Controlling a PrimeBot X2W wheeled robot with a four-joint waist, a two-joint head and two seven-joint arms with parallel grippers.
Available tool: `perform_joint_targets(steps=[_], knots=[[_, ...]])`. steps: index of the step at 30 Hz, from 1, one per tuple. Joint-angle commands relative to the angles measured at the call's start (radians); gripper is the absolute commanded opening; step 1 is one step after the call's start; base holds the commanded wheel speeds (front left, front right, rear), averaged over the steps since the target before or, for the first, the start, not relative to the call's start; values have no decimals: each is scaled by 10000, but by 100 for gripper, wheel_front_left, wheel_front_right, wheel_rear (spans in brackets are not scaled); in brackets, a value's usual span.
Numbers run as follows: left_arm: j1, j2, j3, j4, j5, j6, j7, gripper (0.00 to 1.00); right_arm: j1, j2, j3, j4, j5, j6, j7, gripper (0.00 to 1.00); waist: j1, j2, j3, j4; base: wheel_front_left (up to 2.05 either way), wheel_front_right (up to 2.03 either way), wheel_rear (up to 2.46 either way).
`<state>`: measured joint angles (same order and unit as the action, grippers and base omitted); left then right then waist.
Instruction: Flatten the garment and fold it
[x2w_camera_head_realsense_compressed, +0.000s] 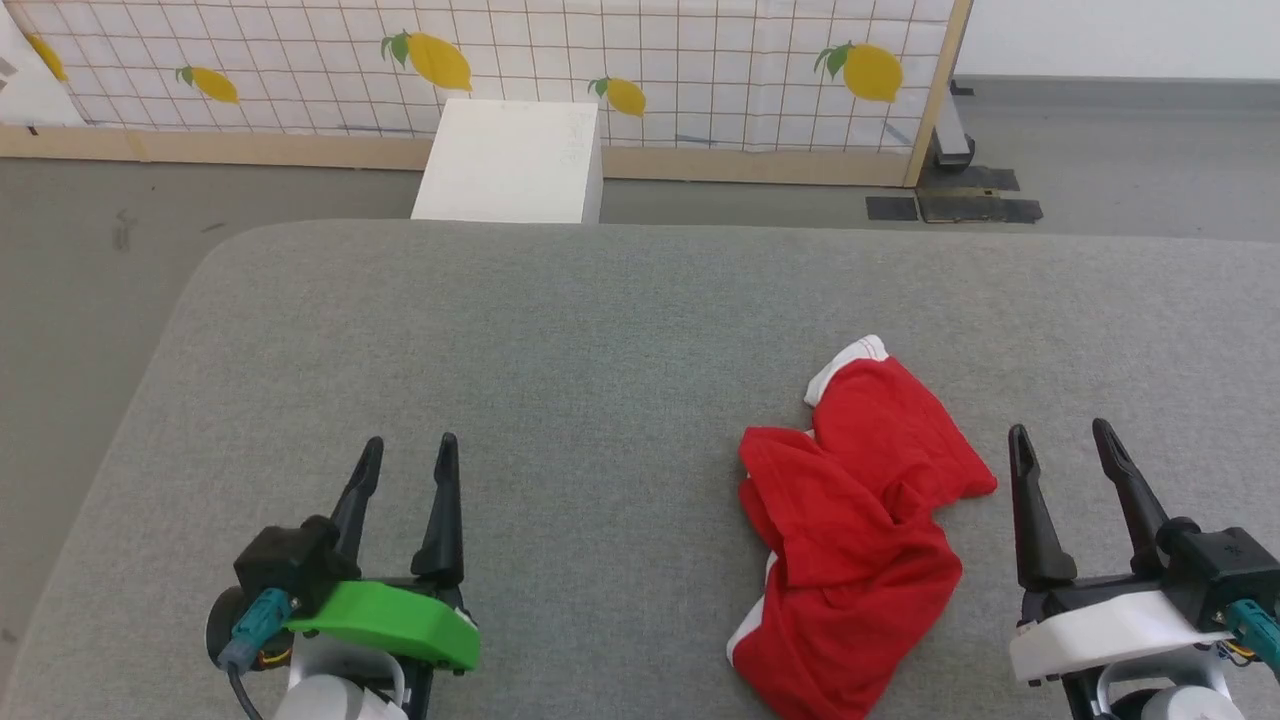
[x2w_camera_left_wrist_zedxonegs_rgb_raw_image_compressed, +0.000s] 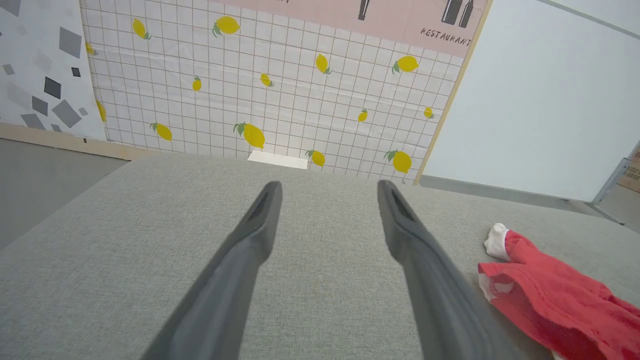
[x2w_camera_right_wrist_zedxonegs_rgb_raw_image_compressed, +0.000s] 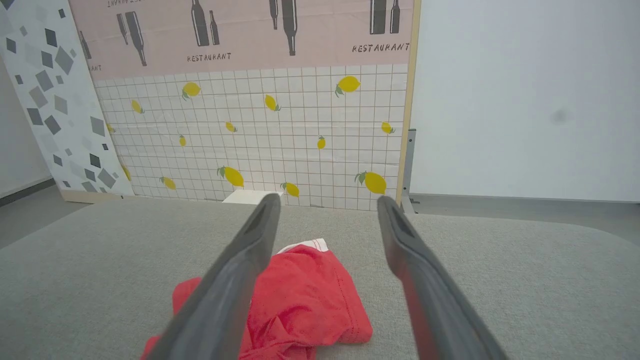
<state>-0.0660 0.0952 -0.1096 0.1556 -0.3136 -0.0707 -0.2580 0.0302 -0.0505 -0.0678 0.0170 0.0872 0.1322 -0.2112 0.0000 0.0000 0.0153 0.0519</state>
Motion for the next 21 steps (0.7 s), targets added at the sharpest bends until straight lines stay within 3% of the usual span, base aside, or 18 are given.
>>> perform_joint_targets(steps=[1,17,21], knots=[[158,-91,107,-70,192,-87,-37,100,132,3,15,5,-10,-15,20,100,0,0,0,-13,0,0,0],[267,-407,546,-22,577,-360,-37,100,118,3,66,41,5,-15,1,100,0,0,27,-29,0,0,0],[272,-427,547,11,635,-386,-37,100,24,3,492,-59,-220,-15,242,100,0,0,13,4,0,0,0]])
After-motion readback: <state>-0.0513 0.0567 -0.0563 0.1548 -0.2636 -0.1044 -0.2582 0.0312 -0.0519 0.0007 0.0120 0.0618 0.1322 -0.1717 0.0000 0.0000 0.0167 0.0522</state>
